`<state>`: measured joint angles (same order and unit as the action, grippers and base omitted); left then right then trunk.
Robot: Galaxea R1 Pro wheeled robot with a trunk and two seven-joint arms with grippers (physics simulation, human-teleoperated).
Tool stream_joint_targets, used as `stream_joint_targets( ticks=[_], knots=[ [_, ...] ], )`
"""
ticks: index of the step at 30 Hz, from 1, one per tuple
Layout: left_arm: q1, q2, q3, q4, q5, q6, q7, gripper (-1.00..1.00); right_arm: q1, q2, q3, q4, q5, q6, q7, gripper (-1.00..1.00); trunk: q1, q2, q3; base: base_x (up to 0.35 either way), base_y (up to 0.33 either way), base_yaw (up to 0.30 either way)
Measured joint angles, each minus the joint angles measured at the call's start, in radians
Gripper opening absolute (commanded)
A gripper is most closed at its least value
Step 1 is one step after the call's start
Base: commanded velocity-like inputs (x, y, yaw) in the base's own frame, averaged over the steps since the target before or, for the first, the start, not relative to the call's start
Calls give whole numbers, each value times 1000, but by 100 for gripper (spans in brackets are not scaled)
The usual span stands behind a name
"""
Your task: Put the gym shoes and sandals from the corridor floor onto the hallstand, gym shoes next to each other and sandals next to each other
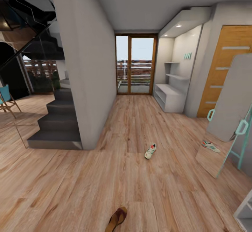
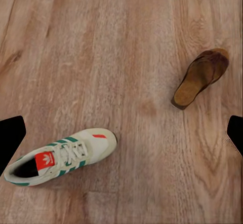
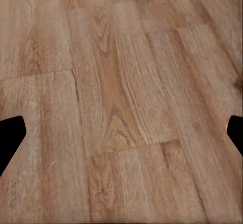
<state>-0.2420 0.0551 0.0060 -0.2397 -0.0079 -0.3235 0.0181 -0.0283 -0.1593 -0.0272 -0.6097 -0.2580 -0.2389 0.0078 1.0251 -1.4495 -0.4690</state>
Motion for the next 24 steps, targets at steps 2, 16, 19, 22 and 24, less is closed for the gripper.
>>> stream_joint_targets(
  ticks=[2, 16, 19, 22, 24],
  knots=[
    [0, 0, 0, 0, 0, 0, 0, 100, 0, 0, 0, 0, 0, 0, 0, 100, 0, 0, 0, 0, 0, -300],
    [0, 0, 0, 0, 7, 0, 0, 100, 0, 0, 1, 0, 2, 0, 4, 100, 0, 0, -2, 22, 0, -300],
    [0, 0, 0, 0, 7, 0, 0, 100, 0, 0, 2, 0, 2, 0, 4, 100, 0, 0, -4, 97, 0, -300],
    [0, 0, 0, 0, 7, 0, 0, 100, 0, 0, 2, 0, 2, 0, 5, 100, 0, 0, -5, 132, 0, -300],
    [0, 0, 0, 0, 4, 0, 0, 100, 0, 0, 2, 0, 2, 0, 5, 100, 0, 0, -5, 170, 0, -300]
  ],
)
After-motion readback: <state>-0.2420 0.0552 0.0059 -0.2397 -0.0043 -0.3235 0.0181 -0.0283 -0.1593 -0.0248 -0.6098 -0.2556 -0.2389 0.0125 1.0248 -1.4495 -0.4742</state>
